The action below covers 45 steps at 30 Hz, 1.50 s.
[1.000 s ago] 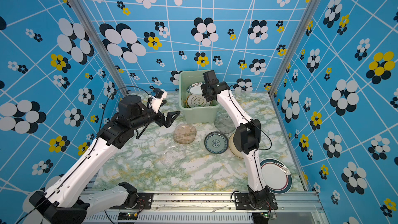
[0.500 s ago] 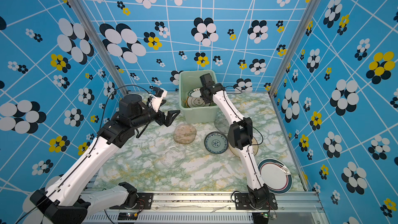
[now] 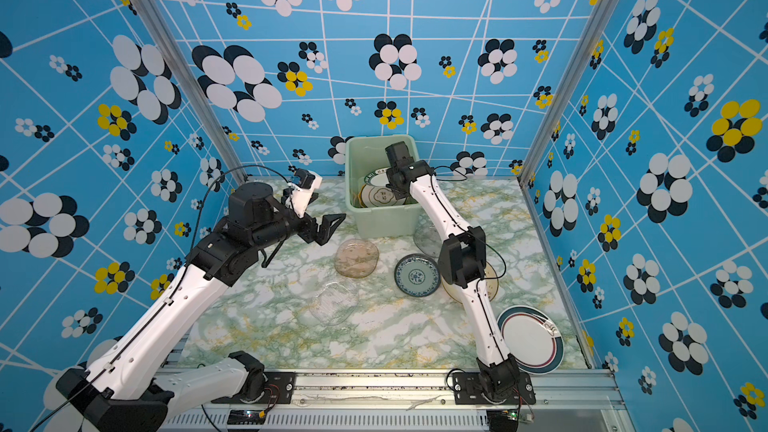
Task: Place the plates into the plastic bin on the countertop
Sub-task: 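Lower the held HAO SHI HAO WEI plate into the bin onto the stacked plates, then open the right gripper to release the plate flat in the bin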
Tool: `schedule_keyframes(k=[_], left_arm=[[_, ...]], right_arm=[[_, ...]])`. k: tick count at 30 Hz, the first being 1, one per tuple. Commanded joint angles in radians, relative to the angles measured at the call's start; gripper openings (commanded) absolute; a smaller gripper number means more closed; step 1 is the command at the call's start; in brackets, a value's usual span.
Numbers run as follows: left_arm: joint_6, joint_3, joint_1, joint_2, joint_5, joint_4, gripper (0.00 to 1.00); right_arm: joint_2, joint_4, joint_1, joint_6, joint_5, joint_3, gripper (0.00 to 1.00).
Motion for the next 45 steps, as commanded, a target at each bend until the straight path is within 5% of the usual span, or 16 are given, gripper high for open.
schedule_keyframes(k=[1,24,45], left_arm=[[0.024,0.009,-0.004,-0.017,-0.016,-0.018,0.99],[0.007,-0.083,-0.003,-0.105,-0.027,0.037,0.99],[0.021,-0.108,0.012,-0.102,-0.037,0.026,0.99]], right_arm=[[0.070,0.021,0.012,0.041,-0.068,0.004,0.00],[0.015,0.006,0.130,0.372,0.202,0.039,0.00],[0.114,-0.043,0.124,0.418,0.180,0.042,0.01]])
